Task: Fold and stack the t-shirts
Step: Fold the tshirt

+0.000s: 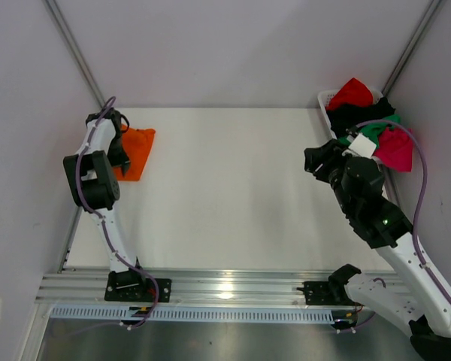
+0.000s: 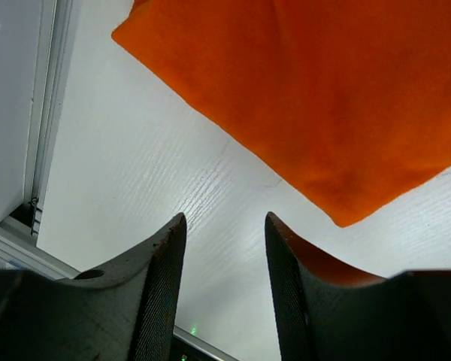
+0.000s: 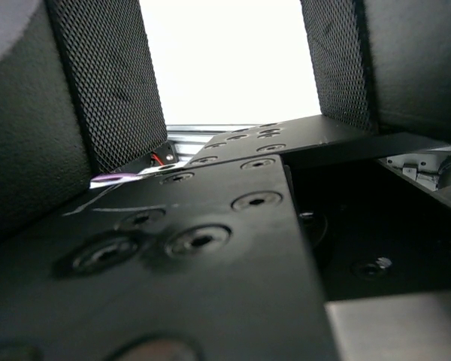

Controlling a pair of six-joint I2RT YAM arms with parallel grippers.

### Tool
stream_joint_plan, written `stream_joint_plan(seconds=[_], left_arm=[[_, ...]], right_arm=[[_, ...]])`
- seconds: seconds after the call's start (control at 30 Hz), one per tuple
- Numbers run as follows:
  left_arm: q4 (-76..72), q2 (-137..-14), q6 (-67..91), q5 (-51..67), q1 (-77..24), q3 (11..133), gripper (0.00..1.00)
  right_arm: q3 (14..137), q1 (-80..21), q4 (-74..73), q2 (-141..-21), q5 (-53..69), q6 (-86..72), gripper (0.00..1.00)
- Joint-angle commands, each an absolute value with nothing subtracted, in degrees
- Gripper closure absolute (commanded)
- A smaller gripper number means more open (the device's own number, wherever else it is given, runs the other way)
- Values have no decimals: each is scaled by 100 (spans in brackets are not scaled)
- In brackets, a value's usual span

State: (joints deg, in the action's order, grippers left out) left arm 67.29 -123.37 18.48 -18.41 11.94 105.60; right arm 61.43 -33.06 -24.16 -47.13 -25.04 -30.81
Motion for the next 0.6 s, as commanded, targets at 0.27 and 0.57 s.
stream_joint_plan(seconds=[0.27, 0.57], left_arm=[[6768, -12718, 2223, -2584, 1046, 10793, 51], [6811, -12990, 2355, -2944, 1046, 11443, 52]], right_arm=[[6170, -3182, -2382, -4263, -2786, -2733, 42], [6161, -3164, -2426, -4070, -2856, -2672, 42]])
